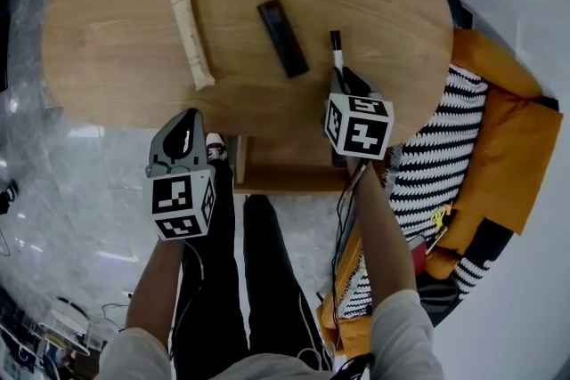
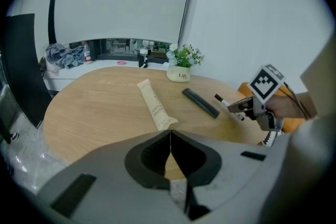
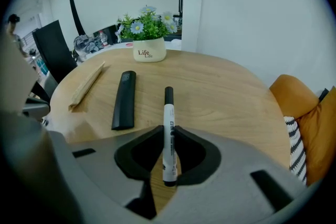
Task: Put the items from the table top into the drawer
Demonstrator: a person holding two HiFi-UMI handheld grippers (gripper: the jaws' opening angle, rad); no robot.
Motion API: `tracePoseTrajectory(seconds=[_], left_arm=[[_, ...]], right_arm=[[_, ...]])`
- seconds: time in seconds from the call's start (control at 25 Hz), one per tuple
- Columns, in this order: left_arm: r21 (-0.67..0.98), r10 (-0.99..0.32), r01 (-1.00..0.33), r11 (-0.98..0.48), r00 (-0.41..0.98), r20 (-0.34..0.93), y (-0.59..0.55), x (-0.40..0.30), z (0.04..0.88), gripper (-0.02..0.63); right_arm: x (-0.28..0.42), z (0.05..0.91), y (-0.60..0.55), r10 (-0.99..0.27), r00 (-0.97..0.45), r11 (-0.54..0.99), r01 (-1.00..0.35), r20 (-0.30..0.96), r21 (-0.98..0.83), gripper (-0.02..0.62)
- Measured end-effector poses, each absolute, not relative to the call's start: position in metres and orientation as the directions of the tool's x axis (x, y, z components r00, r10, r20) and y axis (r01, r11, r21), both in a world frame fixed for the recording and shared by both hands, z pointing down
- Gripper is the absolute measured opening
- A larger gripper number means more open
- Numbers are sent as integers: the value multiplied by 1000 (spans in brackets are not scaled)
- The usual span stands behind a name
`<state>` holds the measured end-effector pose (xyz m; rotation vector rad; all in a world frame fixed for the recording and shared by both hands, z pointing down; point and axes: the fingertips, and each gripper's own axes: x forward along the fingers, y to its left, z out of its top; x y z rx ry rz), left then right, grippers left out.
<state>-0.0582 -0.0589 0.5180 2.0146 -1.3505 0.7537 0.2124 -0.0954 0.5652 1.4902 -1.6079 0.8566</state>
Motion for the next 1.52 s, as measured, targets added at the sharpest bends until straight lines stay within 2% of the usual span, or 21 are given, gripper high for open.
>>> tracePoseTrajectory(seconds=[0.64,1.0,1.24,1.52], left_arm=[[173,-608,-948,-268,305,733,19,-45,516,11],[183,-616,-959,-216,280,737,60,-44,508,11],[188,-621,-959,-211,280,732,71,-44,508,11],[187,-618,-964,-189,265,740,81,-54,515,11]], right_arm=[[204,544,11,-456,-89,188,-982,885,-2,60],[179,530,84,-424,-183,316,-948,887,-45,60],[147,529,105,-399,-270,456,-887,876,-66,61],[135,536,116,-364,-300,498,-862,882,-88,66]])
